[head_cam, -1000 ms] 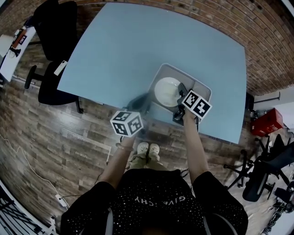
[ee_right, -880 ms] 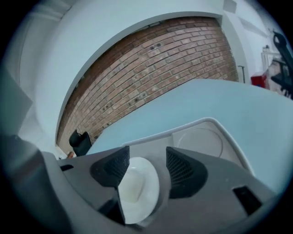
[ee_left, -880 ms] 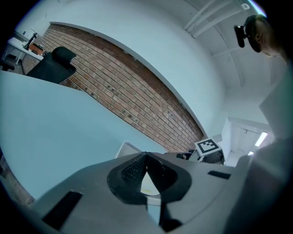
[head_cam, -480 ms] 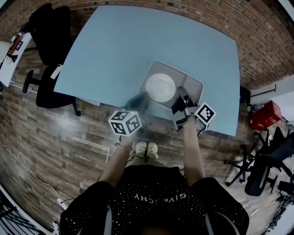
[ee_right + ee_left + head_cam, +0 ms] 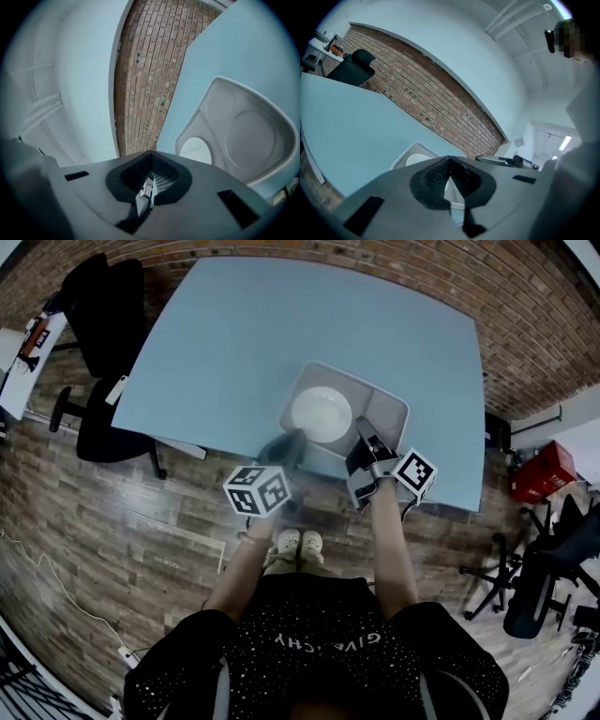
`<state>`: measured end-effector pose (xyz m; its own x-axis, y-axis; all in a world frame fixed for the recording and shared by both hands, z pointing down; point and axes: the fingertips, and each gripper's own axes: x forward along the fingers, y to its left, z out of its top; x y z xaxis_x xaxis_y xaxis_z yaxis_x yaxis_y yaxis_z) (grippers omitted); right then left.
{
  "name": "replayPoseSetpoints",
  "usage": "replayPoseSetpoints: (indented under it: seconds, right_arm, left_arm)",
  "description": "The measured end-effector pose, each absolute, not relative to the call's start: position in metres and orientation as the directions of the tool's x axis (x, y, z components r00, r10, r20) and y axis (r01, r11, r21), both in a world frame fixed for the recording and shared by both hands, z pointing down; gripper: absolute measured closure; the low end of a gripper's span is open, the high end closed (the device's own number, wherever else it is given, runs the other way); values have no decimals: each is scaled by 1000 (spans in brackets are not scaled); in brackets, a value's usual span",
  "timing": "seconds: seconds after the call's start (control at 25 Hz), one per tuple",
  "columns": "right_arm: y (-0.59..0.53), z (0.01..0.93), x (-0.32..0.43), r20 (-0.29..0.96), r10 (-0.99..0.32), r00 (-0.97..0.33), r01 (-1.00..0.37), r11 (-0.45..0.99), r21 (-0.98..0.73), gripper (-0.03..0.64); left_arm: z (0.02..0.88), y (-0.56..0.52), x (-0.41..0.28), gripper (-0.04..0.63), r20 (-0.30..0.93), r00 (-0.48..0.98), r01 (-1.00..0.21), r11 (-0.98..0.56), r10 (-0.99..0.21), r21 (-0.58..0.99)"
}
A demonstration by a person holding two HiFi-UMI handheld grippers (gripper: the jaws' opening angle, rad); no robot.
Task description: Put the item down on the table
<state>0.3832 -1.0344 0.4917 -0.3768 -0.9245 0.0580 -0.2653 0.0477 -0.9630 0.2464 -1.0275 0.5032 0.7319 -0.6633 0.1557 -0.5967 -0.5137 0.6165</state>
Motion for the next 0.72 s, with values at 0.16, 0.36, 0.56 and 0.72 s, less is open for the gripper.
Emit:
replayPoseSetpoints:
  seconds: [0.16, 0.36, 0.56, 0.72]
  right_arm:
    - [-1031, 493, 386, 58, -923, -381, -266, 49, -963, 604]
    - [-1032, 495, 384, 60, -918, -392, -265, 51, -963, 604]
    - [-1033, 500, 385, 86, -915, -395, -253, 18, -967, 604]
    - [-1037, 498, 384, 81, -913, -399, -255, 26, -967, 604]
  left_arm:
    - [504, -1023, 245, 586, 160, 724, -606, -507, -671, 613]
    - [504, -1022, 242, 586, 162, 714, -614, -498, -681, 613]
    - [502, -1023, 244, 586, 161, 707, -621, -495, -689, 608]
    - [500, -1026, 242, 586, 159, 704, -623, -495, -692, 606]
